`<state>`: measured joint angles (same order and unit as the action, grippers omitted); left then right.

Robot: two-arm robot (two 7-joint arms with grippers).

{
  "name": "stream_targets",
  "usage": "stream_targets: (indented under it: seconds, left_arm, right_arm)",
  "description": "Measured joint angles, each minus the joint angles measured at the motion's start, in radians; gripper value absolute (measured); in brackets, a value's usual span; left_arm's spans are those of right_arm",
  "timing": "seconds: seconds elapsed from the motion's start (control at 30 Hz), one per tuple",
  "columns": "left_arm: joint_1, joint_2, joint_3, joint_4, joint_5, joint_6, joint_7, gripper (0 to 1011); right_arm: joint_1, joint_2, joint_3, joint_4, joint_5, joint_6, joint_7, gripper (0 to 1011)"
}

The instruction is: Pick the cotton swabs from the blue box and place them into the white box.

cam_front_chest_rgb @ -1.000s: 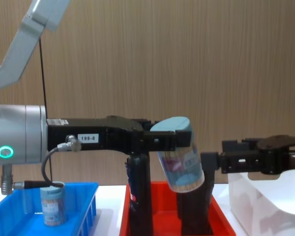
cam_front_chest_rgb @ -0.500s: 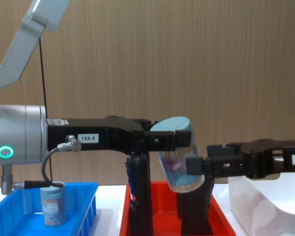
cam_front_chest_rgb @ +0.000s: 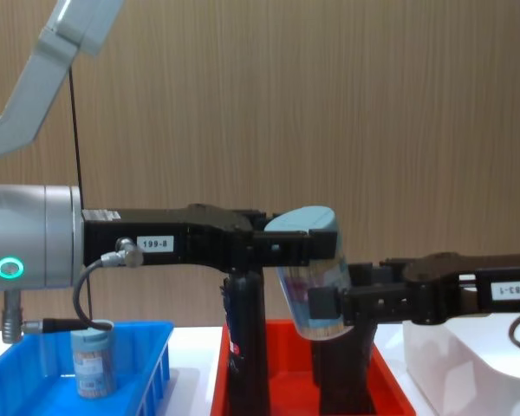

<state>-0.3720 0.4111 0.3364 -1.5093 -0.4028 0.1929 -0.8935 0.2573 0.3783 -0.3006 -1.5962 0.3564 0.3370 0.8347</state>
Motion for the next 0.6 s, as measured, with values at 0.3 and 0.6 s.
stream_targets:
  seconds: [0.3,0.6]
  left_arm:
    - [0.000,0.000,0.000,0.000,0.000,0.000,0.000,669]
    - [0.000,0.000,0.000,0.000,0.000,0.000,0.000,669]
  right_arm:
    - [0.005,-0.005,-0.012,0.013,-0.010,-0.030,-0.019,1002]
    - [0.008,-0.007,-0.022,0.026,-0.027,-0.062,-0.045,1002]
